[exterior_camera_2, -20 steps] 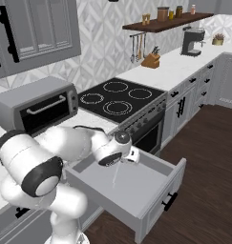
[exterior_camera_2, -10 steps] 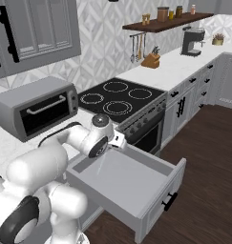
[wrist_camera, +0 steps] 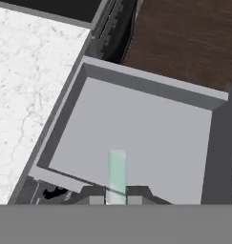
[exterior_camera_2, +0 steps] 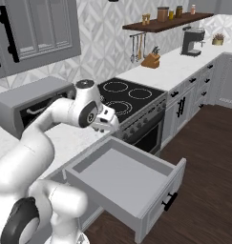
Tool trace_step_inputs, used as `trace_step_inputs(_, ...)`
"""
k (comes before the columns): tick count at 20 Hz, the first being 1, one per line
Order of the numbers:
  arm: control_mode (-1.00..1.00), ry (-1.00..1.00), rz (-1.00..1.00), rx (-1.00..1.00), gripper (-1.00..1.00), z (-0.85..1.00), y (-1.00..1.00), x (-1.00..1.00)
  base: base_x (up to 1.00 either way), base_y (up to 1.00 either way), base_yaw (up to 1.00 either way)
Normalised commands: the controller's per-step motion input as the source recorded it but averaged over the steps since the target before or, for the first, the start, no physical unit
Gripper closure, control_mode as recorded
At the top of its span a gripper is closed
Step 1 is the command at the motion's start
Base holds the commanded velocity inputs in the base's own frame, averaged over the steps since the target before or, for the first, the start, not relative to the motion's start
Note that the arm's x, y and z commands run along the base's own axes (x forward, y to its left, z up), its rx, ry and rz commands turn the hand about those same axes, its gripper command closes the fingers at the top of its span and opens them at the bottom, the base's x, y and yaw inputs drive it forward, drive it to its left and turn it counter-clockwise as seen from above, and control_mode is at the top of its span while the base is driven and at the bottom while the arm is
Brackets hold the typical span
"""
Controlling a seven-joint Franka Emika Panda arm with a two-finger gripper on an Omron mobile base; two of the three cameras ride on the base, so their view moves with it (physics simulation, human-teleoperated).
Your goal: Take a straw from the drawer in front and place it inside the glass cup on the dining counter.
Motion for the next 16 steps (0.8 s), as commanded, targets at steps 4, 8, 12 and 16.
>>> trace_step_inputs(4, -1.0, 0.0, 0.0, -0.02, 1.0, 0.82, 0.0, -0.92, 0.0, 0.0, 0.0)
trace_step_inputs(8, -1.0, 0.0, 0.0, 0.0, 1.0, 0.45, 0.0, -0.94, 0.0, 0.0, 0.0)
trace_step_inputs(12, -1.0, 0.0, 0.0, 0.0, 1.0, 0.07, 0.0, -0.62, 0.0, 0.0, 0.0)
trace_step_inputs(16, 1.0, 0.0, 0.0, 0.0, 1.0, 0.0, -0.01, -0.28, -0.5, -0.16, 0.0)
